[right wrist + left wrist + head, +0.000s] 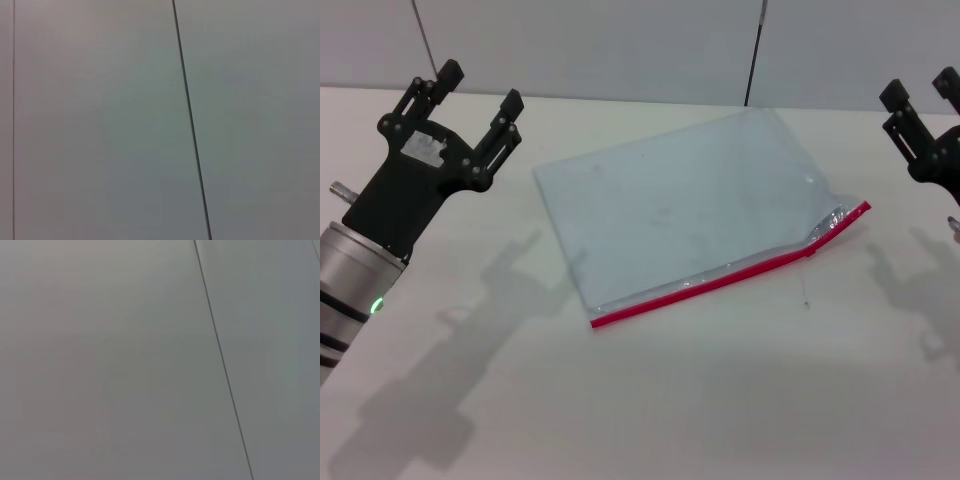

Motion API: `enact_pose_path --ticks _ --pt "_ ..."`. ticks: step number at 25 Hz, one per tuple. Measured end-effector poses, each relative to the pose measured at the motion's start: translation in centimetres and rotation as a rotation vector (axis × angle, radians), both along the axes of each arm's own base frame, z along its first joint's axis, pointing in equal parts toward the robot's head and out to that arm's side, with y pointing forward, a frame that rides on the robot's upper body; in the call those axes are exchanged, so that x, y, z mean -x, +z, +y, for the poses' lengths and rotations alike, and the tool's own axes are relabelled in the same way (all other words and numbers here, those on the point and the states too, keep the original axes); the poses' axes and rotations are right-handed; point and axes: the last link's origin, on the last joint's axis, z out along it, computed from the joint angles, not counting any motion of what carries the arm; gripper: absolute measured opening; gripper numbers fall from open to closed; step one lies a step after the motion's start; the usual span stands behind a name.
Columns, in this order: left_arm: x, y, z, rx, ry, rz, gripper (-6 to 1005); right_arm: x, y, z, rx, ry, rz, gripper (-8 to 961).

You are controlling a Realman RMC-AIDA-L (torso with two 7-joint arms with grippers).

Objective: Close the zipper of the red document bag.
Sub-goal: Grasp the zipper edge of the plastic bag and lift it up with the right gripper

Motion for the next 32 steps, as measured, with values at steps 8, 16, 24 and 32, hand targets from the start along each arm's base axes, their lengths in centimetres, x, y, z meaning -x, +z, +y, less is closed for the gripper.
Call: enact_pose_path --ticks 8,16,24,32 --pt "0.0 0.0 0.0 -0.002 0.000 0.001 713 0.0 0.0 0.0 -0.001 -0.001 0.001 698" --pt "0.1 0.1 0.0 -0.003 0.004 0.000 712 0.0 -0.6 1.0 0.038 -0.045 -0.007 697" --pt "0.2 0.0 -0.1 -0.003 0.007 0.003 712 -0.8 -1.3 4.5 0.275 -0.198 0.023 697" --pt "0.2 0.0 -0.1 0.000 0.005 0.002 712 -2.9 -0.1 6.0 0.458 -0.367 0.026 698"
